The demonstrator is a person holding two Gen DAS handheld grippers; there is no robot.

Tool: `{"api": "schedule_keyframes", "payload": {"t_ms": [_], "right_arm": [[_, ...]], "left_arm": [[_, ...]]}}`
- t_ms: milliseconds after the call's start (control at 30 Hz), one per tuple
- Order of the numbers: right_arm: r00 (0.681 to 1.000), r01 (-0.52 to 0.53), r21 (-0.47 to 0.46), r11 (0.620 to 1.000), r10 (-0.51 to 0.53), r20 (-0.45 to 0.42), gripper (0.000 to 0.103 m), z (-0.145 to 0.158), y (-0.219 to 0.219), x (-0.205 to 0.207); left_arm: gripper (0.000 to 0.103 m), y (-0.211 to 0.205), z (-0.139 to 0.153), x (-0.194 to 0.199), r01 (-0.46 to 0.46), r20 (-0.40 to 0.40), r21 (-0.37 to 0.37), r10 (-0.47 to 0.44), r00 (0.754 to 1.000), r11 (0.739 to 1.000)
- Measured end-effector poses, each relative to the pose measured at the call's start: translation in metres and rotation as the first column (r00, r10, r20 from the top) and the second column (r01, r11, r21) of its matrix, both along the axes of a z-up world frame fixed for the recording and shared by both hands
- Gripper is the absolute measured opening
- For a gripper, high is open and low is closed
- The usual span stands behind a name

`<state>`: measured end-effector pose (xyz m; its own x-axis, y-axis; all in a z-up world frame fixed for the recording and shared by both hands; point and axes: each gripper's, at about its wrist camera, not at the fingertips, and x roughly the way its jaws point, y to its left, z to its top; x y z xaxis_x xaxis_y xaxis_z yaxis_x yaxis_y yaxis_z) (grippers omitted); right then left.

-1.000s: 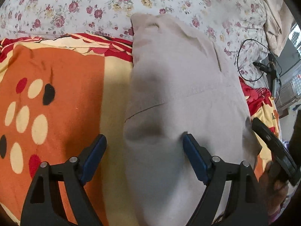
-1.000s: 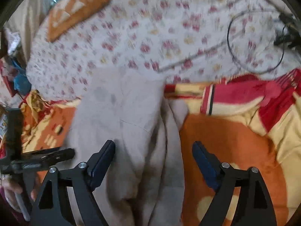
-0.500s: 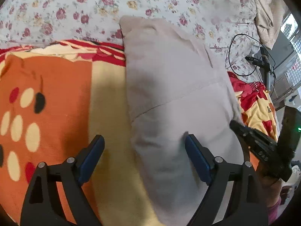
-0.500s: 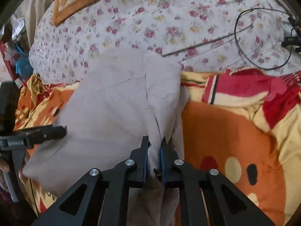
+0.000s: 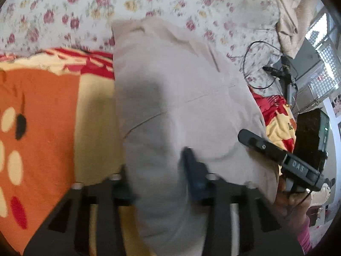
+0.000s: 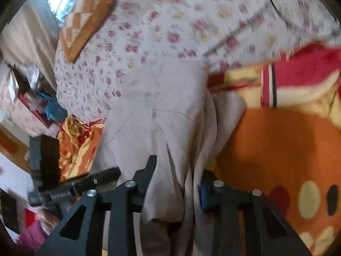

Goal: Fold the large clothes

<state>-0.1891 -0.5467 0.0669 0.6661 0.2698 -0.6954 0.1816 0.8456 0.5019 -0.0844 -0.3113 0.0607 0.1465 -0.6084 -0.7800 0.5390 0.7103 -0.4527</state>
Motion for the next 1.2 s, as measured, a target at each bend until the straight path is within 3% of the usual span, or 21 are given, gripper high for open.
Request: {"api": "schedule_keyframes", "payload": {"t_ms": [67, 167, 300, 367, 400, 433, 467, 533, 600, 700, 767, 867, 1000, 1067, 1200], "right_arm": [[0.999, -0.023, -0.028, 0.999, 0.023, 0.028, 0.028, 0.017, 0.015, -0.005], [0.994, -0.064, 0.002, 0.998, 0.064, 0.091, 0.026, 0.043, 0.035, -0.016], [0.984, -0.125, 0.061, 0.99, 0.116, 0.133, 0.026, 0.057, 0.064, -0.034], [0.981, -0.158, 0.071, 0.985, 0.149, 0.122, 0.031, 0.044, 0.086, -0.044], [0.983, -0.159, 0.069, 0.985, 0.151, 0.105, 0.039, 0.035, 0.093, -0.045], [0.988, -0.15, 0.042, 0.988, 0.148, 0.047, 0.044, 0.018, 0.105, -0.045], [0.991, -0.136, 0.005, 0.991, 0.136, -0.014, 0.052, 0.006, 0.11, -0.044], [0.991, -0.116, -0.042, 0.992, 0.113, -0.078, 0.059, -0.006, 0.115, -0.048], [0.996, -0.069, -0.046, 0.997, 0.067, -0.051, 0.061, 0.007, 0.111, -0.058], [1.0, -0.018, -0.137, 0.99, 0.02, 0.015, 0.061, 0.044, 0.112, -0.068], [0.996, -0.05, -0.168, 0.985, 0.062, 0.068, 0.06, 0.067, 0.124, -0.069], [0.988, -0.106, -0.204, 0.973, 0.126, 0.085, 0.055, 0.074, 0.147, -0.058], [0.991, -0.119, -0.355, 0.927, 0.13, 0.008, 0.041, 0.054, 0.171, -0.033], [0.996, -0.088, -0.415, 0.906, 0.079, -0.038, 0.041, 0.036, 0.17, -0.017], [0.996, -0.033, -0.342, 0.939, 0.003, -0.088, 0.041, 0.005, 0.142, -0.006]], "left_arm": [[0.02, 0.01, 0.017, -0.002, 0.012, 0.014, -0.016, -0.012, 1.0, 1.0], [0.02, 0.041, 0.05, -0.012, 0.024, 0.056, -0.02, -0.023, 0.998, 1.0], [0.023, 0.088, 0.06, -0.03, 0.049, 0.065, 0.014, -0.05, 0.997, 0.999], [0.031, 0.106, 0.05, -0.042, 0.041, 0.081, 0.078, -0.048, 0.996, 0.996], [0.034, 0.11, 0.038, -0.047, 0.022, 0.093, 0.138, -0.035, 0.995, 0.99], [0.04, 0.11, 0.027, -0.051, 0.009, 0.1, 0.203, -0.03, 0.995, 0.979], [0.052, 0.109, 0.015, -0.054, 0.003, 0.1, 0.257, -0.03, 0.995, 0.966], [0.061, 0.115, 0.009, -0.063, -0.047, 0.147, 0.287, 0.004, 0.989, 0.957], [0.062, 0.116, 0.019, -0.068, -0.068, 0.186, 0.297, 0.012, 0.982, 0.952], [0.067, 0.118, 0.032, -0.075, -0.11, 0.224, 0.284, 0.046, 0.974, 0.952], [0.068, 0.118, 0.036, -0.083, -0.136, 0.24, 0.265, 0.071, 0.968, 0.955], [0.068, 0.118, 0.034, -0.092, -0.156, 0.252, 0.271, 0.086, 0.964, 0.95], [0.069, 0.114, 0.018, -0.104, -0.161, 0.25, 0.311, 0.083, 0.965, 0.936], [0.07, 0.114, 0.01, -0.109, -0.177, 0.268, 0.315, 0.091, 0.959, 0.933], [0.072, 0.113, 0.004, -0.112, -0.21, 0.288, 0.286, 0.125, 0.95, 0.935]]}}
